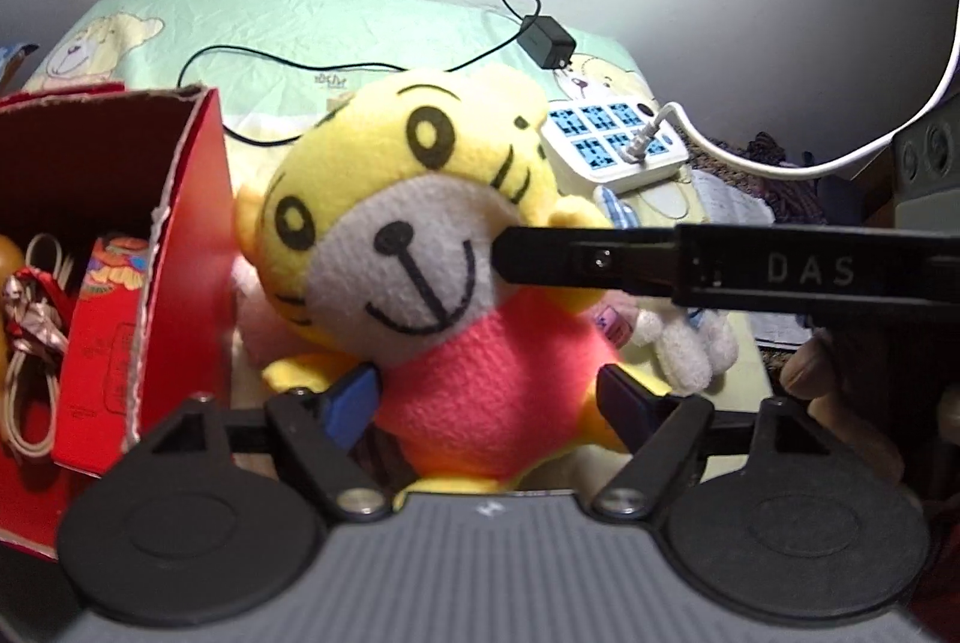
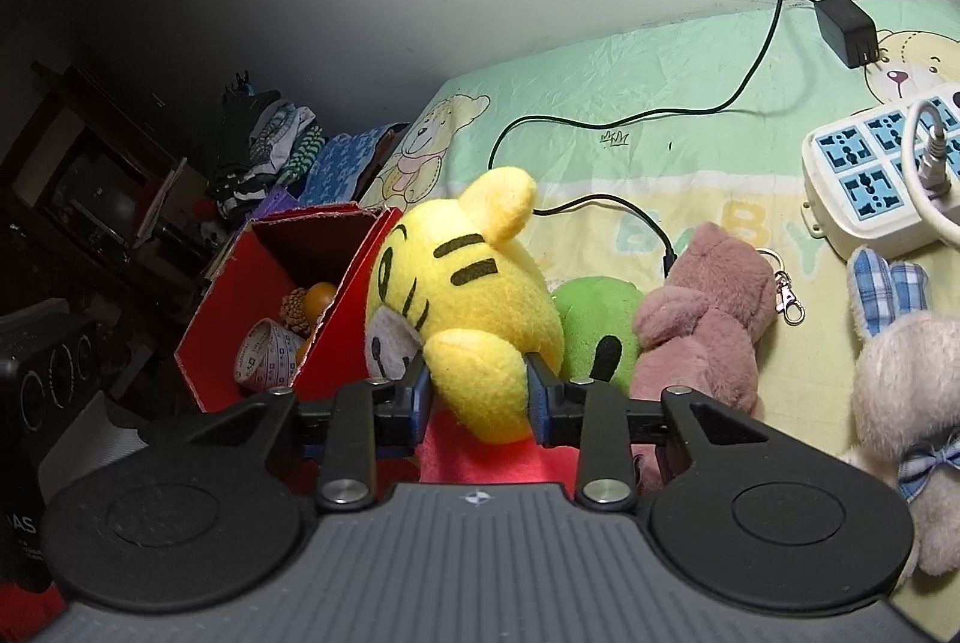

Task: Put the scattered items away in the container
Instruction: 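Lift the tiger plush with the right gripper and carry it toward the red box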

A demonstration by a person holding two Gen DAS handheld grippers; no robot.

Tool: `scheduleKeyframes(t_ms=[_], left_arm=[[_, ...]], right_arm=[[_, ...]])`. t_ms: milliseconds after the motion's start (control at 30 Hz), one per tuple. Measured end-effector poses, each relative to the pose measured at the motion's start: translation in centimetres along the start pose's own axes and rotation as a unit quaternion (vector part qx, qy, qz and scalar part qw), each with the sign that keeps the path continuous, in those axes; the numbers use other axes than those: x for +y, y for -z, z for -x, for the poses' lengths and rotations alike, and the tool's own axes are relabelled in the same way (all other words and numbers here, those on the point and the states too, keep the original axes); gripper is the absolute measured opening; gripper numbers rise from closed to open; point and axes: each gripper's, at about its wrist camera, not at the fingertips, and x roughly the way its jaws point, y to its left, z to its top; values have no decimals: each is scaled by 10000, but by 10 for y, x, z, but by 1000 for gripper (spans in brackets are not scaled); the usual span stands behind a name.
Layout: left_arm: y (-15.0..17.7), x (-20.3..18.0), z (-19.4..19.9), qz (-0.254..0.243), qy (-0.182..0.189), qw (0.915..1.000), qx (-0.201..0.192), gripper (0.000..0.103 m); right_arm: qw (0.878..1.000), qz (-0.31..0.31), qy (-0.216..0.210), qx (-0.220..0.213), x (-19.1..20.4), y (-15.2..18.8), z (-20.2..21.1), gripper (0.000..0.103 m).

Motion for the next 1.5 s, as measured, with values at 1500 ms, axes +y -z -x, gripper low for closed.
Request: scheduleKeyframes(t_ms=[1500], left_arm=[[7,-36,59,-747,-2,9961,-468,69]], right_arm=[[9903,-645,-144,-1224,32,42,68,27]])
